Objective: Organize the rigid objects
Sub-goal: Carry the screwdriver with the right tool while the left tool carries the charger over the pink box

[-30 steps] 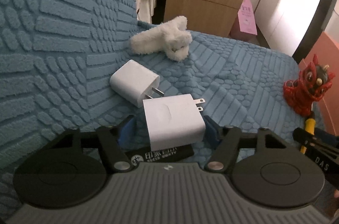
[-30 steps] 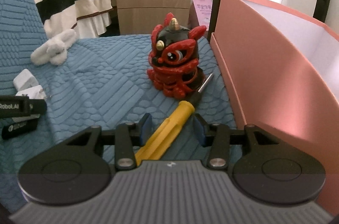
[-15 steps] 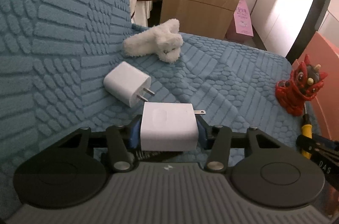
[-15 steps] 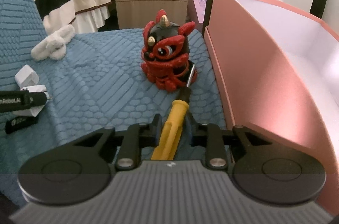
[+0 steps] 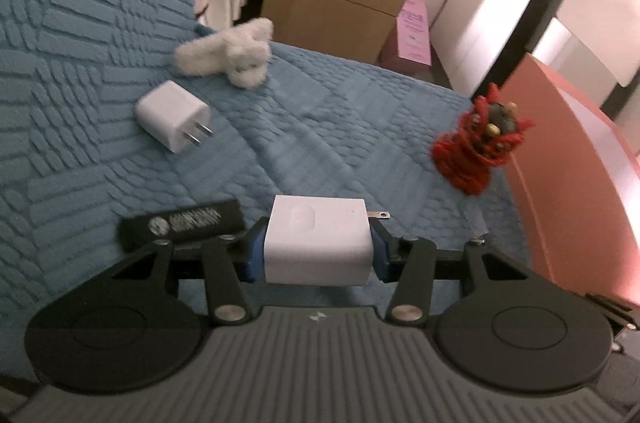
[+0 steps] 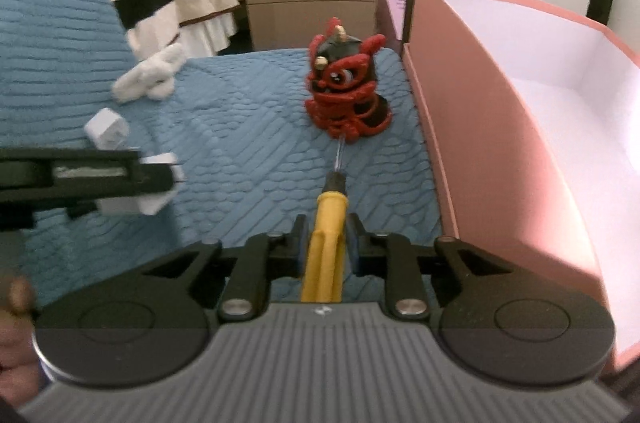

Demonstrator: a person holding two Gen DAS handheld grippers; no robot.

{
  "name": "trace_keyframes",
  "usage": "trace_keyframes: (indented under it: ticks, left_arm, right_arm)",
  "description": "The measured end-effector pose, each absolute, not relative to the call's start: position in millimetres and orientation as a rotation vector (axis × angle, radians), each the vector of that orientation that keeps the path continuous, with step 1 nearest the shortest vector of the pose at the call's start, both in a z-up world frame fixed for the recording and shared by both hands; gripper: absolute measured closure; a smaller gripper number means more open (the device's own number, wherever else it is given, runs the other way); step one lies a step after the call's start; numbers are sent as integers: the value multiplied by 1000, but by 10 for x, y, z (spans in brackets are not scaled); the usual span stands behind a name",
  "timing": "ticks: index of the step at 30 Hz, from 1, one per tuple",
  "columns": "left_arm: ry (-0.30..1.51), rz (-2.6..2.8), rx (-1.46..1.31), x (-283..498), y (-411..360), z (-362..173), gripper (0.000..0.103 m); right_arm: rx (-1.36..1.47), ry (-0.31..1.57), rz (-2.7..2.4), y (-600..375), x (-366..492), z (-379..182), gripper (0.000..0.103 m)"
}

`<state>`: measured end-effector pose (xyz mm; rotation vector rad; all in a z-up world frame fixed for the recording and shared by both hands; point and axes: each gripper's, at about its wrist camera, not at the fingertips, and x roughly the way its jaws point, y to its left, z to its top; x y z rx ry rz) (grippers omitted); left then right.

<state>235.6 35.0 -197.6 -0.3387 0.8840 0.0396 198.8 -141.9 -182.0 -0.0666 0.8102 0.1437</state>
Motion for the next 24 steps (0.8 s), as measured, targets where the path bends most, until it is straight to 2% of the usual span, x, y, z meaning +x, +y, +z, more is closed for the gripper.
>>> trace_keyframes:
  ticks: [5,16,19,21,24]
  left_arm:
    - [884,8,-332,2294,190,-1940,47]
    - [901,-5,-350,2294,98,-1911,47]
    - [902,-3,-351,2302,84,-1902,47]
    - [903,-4,-351,2308,74,-1899,47]
    - [898,-13,-347,2315,49,-1871,47]
  right_arm:
    - [-81,863,130,-1445,1893,-1889,81]
    - [-55,903,124,-1514,1974,-2000,76]
    - [-93,893,132,-1471,1988,-2016,76]
    - [-110,884,141,-1457,1991,-2016,83]
    - [-97,888,148,-1473,2008,-1996,83]
